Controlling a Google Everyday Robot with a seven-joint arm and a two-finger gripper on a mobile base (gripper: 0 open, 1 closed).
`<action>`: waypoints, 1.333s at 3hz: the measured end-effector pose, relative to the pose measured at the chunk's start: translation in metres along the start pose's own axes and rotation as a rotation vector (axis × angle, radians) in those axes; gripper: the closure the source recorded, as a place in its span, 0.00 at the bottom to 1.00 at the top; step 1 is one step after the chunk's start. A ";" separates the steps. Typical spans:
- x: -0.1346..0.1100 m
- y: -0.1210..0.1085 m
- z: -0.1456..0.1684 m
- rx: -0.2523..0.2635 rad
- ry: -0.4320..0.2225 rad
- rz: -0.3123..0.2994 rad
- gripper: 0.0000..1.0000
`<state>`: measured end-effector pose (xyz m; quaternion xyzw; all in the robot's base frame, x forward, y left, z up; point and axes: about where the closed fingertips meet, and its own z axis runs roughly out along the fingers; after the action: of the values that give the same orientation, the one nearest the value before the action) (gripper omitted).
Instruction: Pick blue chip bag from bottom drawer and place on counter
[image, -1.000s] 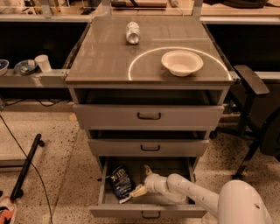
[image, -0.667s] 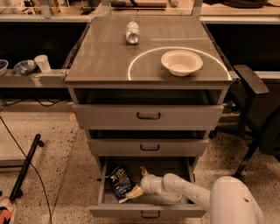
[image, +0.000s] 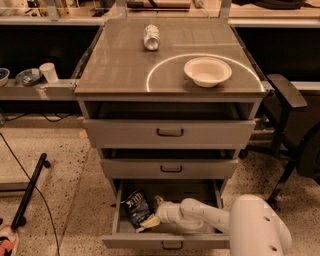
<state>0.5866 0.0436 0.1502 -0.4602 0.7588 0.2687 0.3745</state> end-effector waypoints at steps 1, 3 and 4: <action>0.006 0.006 0.007 -0.018 0.015 0.026 0.38; 0.022 0.017 0.005 -0.021 0.028 0.054 0.92; 0.023 0.018 0.005 -0.020 0.028 0.056 1.00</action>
Offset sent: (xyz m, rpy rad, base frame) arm -0.0303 -0.0082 -0.0275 -0.0064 0.0798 -0.0296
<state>0.5657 0.0439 0.1299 -0.4465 0.7737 0.2803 0.3515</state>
